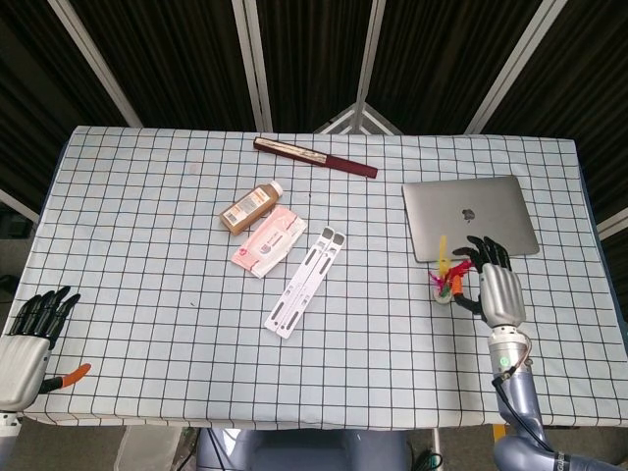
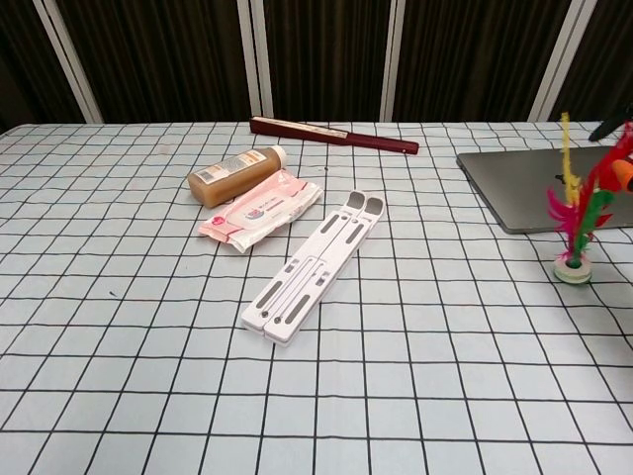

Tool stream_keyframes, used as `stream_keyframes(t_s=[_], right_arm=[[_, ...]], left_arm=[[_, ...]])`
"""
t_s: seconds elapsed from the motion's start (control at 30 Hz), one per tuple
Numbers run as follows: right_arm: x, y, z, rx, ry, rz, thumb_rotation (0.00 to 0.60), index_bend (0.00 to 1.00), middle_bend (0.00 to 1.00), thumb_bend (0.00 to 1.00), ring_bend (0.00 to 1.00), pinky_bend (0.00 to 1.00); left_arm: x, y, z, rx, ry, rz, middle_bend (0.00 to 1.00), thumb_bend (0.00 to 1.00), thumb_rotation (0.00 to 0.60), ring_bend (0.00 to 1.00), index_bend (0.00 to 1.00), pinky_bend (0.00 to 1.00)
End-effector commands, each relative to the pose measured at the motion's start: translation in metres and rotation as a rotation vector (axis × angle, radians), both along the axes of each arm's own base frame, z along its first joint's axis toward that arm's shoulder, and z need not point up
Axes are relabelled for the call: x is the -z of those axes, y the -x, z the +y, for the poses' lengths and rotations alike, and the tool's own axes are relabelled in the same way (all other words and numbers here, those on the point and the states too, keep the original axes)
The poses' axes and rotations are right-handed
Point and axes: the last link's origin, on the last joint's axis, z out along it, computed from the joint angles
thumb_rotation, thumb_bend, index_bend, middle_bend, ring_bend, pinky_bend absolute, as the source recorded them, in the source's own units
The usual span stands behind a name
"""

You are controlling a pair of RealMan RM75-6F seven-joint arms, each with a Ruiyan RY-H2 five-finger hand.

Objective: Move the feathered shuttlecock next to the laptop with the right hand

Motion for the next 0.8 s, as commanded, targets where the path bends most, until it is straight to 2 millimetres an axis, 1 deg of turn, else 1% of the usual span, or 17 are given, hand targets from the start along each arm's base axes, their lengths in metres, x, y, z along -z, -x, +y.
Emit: stream_keyframes(t_s=[0.03,0.2,0.37,0.43,0.53,0.6,0.67,0.8], right_arm=[[-0.005,-0.002,0.001,-0.007,0.004,0.014,0.600,0.00,0.00,0.50,0.00,0.00],[-0.016,-0.006,0.004,-0.026,0.026,0.032,0.600,0.00,0.00,0.49,0.00,0.00],[-0.037,-0.007,0.015,-0.053,0.058,0.058,0.600,0.00,0.00,0.48,0.00,0.00],[-0.051,0.002,0.031,-0.069,0.055,0.148,0.600,0.00,0.00,0.47,0.00,0.00],[-0.064,0.019,0.057,-0.054,0.022,0.287,0.600,0.00,0.00,0.45,0.00,0.00],[-0.069,0.031,0.076,-0.045,-0.004,0.363,0.600,0.00,0.00,0.43,0.00,0.00],[-0.073,0.048,0.100,-0.051,-0.030,0.460,0.600,0.00,0.00,0.41,0.00,0.00],[-0.077,0.069,0.134,-0.096,-0.054,0.611,0.600,0.00,0.00,0.38,0.00,0.00]], left_arm=[[0.000,0.000,0.000,0.003,-0.003,-0.002,0.00,0.00,0.600,0.00,0.00,0.00],[-0.001,0.000,0.000,0.007,-0.004,-0.004,0.00,0.00,0.600,0.00,0.00,0.00],[-0.001,0.000,0.000,0.009,-0.003,-0.005,0.00,0.00,0.600,0.00,0.00,0.00],[-0.001,0.000,0.000,0.011,-0.005,-0.005,0.00,0.00,0.600,0.00,0.00,0.00],[-0.002,0.000,0.000,0.016,-0.009,0.004,0.00,0.00,0.600,0.00,0.00,0.00],[-0.002,0.001,0.000,0.017,-0.009,0.007,0.00,0.00,0.600,0.00,0.00,0.00],[-0.002,0.001,0.000,0.017,-0.011,0.017,0.00,0.00,0.600,0.00,0.00,0.00],[-0.002,0.001,0.000,0.026,-0.012,0.038,0.00,0.00,0.600,0.00,0.00,0.00]])
